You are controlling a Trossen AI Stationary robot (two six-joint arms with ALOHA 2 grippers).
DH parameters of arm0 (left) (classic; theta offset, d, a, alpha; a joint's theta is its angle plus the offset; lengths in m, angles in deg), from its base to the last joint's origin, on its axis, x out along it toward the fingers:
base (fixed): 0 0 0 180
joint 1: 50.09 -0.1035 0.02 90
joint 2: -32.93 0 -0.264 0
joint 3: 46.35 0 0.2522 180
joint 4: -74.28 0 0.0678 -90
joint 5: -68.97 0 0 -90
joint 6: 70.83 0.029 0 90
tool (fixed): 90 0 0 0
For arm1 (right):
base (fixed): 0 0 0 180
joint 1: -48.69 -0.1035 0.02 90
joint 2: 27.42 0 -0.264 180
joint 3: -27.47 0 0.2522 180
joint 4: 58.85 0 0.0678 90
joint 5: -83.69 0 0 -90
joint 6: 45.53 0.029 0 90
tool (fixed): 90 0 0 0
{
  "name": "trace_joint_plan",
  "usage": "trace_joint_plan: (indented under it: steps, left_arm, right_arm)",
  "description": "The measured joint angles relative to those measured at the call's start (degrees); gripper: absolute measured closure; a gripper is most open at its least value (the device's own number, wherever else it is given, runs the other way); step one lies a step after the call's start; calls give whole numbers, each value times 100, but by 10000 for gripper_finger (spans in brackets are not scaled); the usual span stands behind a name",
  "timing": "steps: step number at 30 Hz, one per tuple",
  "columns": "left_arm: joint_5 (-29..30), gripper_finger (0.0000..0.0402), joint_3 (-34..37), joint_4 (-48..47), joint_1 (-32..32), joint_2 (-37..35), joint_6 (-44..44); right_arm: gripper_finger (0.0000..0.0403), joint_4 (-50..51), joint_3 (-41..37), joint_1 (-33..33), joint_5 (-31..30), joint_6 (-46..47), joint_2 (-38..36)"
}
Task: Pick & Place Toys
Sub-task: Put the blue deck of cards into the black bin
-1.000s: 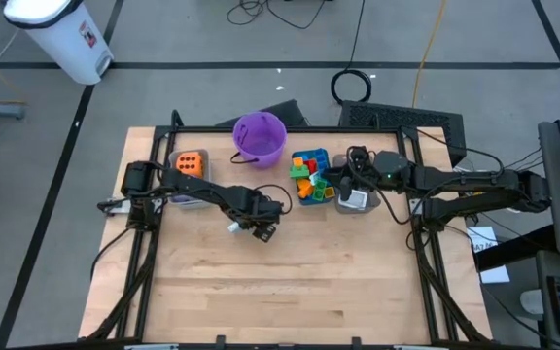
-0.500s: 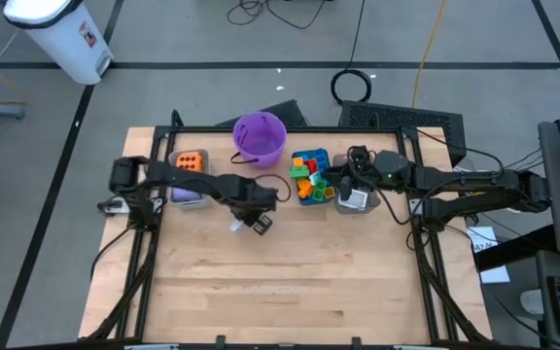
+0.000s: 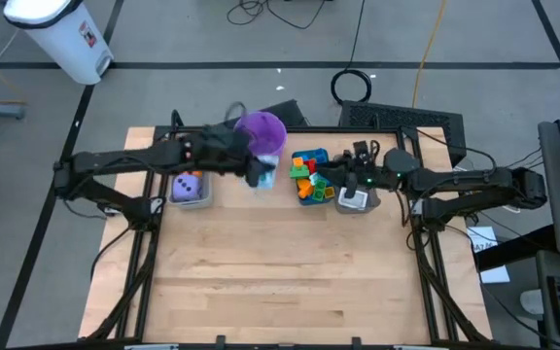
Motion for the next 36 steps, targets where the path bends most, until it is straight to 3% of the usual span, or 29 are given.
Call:
trace_joint_plan:
  steps: [7, 18, 23, 36]
  left_arm:
    - [-500, 325, -7, 1349, -161, 22, 227]
    - [-975, 320, -7, 2131, -158, 554, 124]
    - [-1218, 318, -123, 2452, -158, 721, 121]
    - [-1639, 315, -1152, 1980, -165, 1466, 227]
  right_arm:
    - [277, -1525, 0, -274, 312, 431, 797]
    - [277, -2832, 0, -262, 604, 1001, 1479]
    - [277, -2744, 0, -262, 603, 1063, 1489]
    - [277, -2528, -2, -264, 626, 918, 1476]
